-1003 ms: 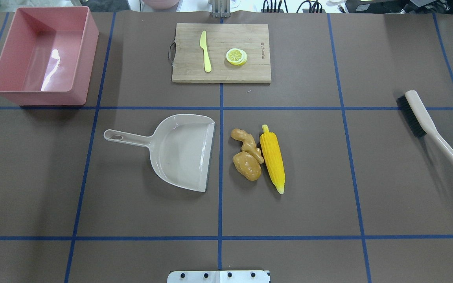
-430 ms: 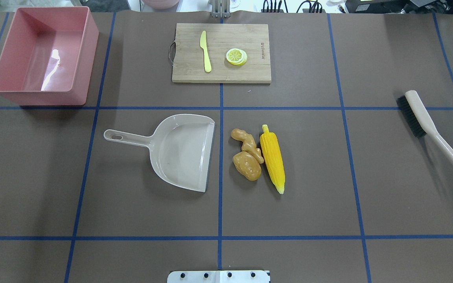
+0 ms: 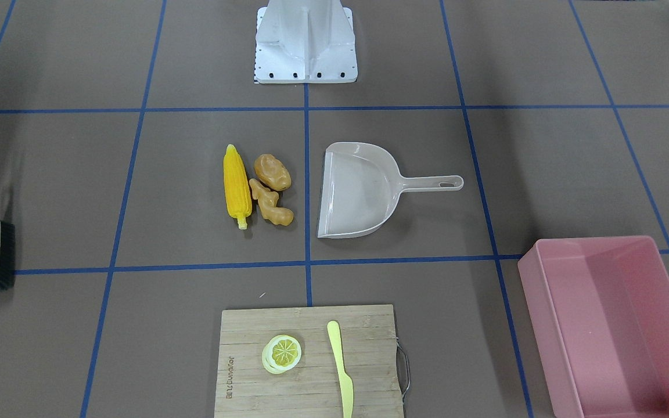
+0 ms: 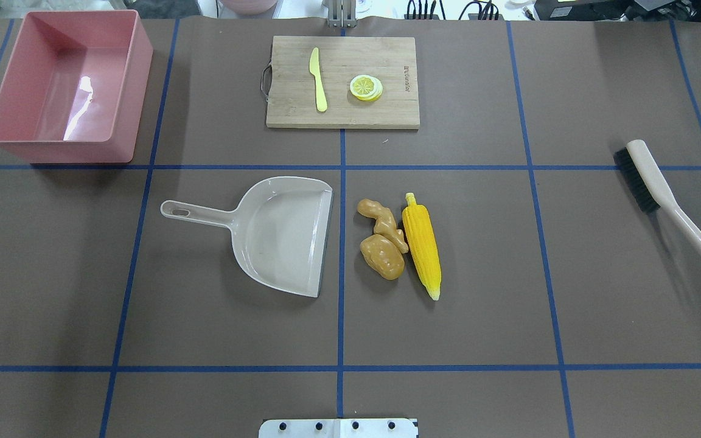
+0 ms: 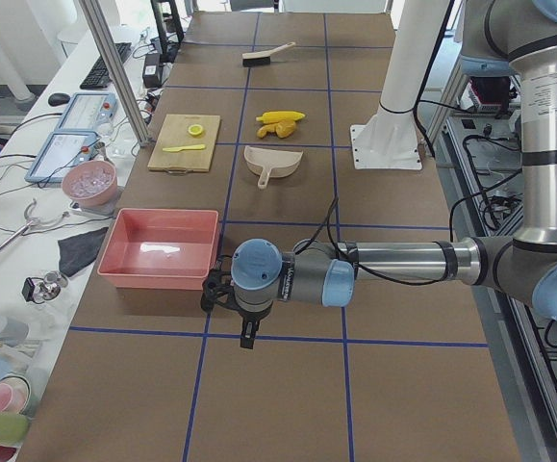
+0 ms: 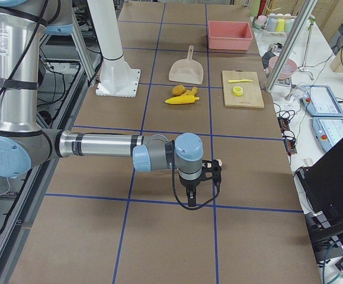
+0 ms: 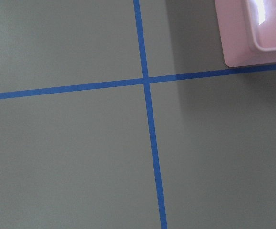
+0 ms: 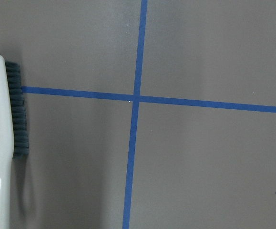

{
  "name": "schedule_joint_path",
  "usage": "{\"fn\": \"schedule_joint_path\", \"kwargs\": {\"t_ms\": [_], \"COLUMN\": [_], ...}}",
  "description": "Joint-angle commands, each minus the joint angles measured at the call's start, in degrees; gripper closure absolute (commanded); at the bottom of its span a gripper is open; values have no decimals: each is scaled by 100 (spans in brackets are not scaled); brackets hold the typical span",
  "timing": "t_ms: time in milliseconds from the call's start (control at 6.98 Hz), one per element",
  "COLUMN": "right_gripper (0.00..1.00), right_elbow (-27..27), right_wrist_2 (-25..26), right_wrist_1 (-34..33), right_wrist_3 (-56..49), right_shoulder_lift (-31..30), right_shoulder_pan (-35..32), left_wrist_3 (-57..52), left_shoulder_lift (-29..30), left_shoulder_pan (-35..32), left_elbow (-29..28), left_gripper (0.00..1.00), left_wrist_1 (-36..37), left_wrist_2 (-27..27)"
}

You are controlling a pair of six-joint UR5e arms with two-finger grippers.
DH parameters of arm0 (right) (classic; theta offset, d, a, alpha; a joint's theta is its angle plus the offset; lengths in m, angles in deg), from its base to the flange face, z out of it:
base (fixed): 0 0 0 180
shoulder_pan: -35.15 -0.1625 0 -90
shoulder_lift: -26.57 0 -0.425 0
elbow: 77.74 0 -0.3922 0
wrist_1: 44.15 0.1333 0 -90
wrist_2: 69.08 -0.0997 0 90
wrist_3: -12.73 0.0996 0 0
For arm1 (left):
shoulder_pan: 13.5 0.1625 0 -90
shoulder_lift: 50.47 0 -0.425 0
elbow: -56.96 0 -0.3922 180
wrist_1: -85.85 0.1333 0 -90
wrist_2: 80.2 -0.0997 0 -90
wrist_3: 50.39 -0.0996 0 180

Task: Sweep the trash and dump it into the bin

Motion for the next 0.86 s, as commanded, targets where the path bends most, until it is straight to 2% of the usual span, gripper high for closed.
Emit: {"fn": "schedule_joint_path", "kwargs": {"t_ms": [0, 143, 430, 573, 717], "right_gripper": [0, 0, 0, 0, 0], "right_elbow": [14, -12, 111, 94, 85], "right_wrist_2": [16, -1, -19, 7, 16], "right_wrist_1": [1, 1, 1, 1, 10], "right_wrist_3": [8, 26, 26, 17, 34], "right_shoulder_lift": [-46, -72, -63, -90, -72], "right_shoulder_pan": [0, 0, 0, 0, 17], "left_wrist_3": [-1, 8, -27, -45, -45], "left_shoulder_lift": [24, 102, 662, 866, 981], "left_shoulder_pan": [9, 87, 744, 1148, 1317], "left_elbow": [372, 469, 540, 558, 532], "left_gripper": [2, 2, 2, 2, 2], "left_wrist_1": [15, 6, -29, -412, -1364], "left_wrist_2": [409, 412, 447, 447, 403]}}
